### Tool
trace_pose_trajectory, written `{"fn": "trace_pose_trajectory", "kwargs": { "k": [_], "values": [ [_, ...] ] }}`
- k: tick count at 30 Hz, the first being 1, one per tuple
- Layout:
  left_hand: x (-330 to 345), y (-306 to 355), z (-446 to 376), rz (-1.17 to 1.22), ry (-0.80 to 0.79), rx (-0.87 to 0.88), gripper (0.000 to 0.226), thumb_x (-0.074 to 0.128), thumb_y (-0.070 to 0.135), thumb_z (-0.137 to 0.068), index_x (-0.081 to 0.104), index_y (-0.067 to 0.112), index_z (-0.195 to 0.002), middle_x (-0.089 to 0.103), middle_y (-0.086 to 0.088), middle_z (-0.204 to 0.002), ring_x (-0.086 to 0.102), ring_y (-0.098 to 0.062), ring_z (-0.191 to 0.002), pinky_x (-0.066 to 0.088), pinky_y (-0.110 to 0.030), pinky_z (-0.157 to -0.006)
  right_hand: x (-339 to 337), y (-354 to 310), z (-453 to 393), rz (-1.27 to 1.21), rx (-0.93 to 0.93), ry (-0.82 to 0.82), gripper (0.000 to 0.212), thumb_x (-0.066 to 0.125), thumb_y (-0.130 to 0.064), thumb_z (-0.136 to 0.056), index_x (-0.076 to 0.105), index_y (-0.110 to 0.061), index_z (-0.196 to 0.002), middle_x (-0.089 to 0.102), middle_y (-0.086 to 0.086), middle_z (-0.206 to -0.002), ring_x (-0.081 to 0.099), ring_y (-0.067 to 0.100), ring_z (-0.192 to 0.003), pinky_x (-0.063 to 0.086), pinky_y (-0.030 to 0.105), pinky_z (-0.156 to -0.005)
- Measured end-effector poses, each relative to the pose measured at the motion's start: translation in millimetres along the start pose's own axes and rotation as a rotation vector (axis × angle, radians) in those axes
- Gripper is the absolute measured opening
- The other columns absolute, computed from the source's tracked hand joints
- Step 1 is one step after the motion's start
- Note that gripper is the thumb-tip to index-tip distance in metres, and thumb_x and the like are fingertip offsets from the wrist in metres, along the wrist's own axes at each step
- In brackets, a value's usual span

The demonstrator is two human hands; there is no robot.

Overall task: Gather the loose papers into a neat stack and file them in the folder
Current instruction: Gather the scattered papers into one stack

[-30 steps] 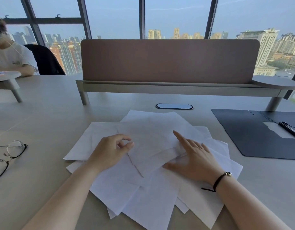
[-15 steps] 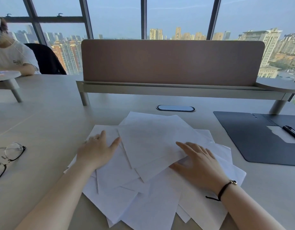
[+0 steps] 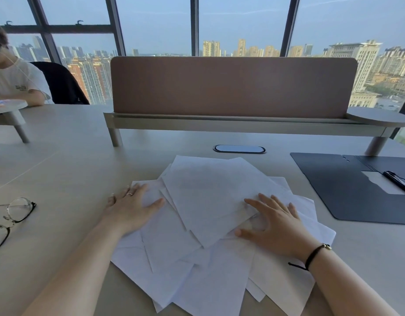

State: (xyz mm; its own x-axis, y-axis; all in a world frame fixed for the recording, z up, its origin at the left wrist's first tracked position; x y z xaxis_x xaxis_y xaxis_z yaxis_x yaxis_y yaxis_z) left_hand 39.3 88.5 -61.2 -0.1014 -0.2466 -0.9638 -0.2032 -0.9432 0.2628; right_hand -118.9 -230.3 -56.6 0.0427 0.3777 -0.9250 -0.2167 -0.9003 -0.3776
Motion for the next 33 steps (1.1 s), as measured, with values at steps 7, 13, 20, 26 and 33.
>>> {"fn": "trace_pose_trajectory", "kwargs": {
  "k": [7,13,20,26,33],
  "values": [
    [-17,15,9,-0.111,0.072,-0.010,0.090,0.025,0.081,-0.084,0.014,0.031,-0.157,0.034,0.000,-0.161,0.027,-0.021,-0.149,0.002,-0.055,-0.121,-18,32,-6,-0.009,0.225,0.232,0.092,0.023,-0.090,-0.075,0.023,-0.043,-0.154,0.029,0.001,-0.165,0.018,0.020,-0.154,0.014,0.054,-0.122],
    [-24,21,19,0.070,0.131,0.084,0.095,0.015,0.091,-0.076,0.025,0.037,-0.154,0.059,0.005,-0.138,0.048,-0.022,-0.134,0.024,-0.047,-0.117,-10,42,-15,0.085,0.286,0.132,0.107,0.012,-0.096,-0.068,0.007,-0.038,-0.159,0.016,0.003,-0.169,0.006,0.024,-0.157,0.002,0.059,-0.122],
    [13,22,13,0.082,0.005,0.085,0.090,0.010,0.081,-0.080,0.003,0.036,-0.158,0.010,-0.001,-0.168,0.002,-0.018,-0.155,0.000,-0.042,-0.124,-8,-5,7,0.224,0.121,0.102,0.098,0.011,-0.097,-0.069,0.033,-0.043,-0.148,0.046,0.002,-0.150,0.030,0.014,-0.148,-0.001,0.056,-0.122],
    [2,17,12,0.291,0.109,0.077,0.098,0.011,0.088,-0.073,0.026,0.033,-0.154,0.026,-0.006,-0.164,0.018,-0.020,-0.153,0.014,-0.041,-0.123,-46,6,-16,0.050,0.229,0.336,0.088,0.024,-0.091,-0.077,0.050,-0.036,-0.140,0.054,-0.001,-0.145,0.056,0.030,-0.125,0.039,0.043,-0.106],
    [-3,15,15,0.307,0.167,0.007,0.073,0.030,0.074,-0.089,0.037,0.032,-0.148,0.043,-0.001,-0.153,0.031,-0.026,-0.143,0.027,-0.044,-0.115,0,-6,-13,0.126,0.094,-0.009,0.086,0.021,-0.086,-0.082,0.022,-0.041,-0.155,0.018,-0.002,-0.168,0.008,0.017,-0.156,0.004,0.048,-0.124]
  ]
}}
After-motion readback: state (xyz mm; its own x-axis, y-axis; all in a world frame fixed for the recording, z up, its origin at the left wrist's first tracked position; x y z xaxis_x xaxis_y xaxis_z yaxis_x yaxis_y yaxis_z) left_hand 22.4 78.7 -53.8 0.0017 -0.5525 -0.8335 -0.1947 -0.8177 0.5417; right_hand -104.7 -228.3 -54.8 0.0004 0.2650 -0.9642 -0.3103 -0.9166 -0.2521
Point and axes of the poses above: each hand's wrist, its own z-axis away from the middle knuckle, its own x-axis out of the palm, y = z × x, the point moved 7 cm from there along -z, towards the middle knuckle
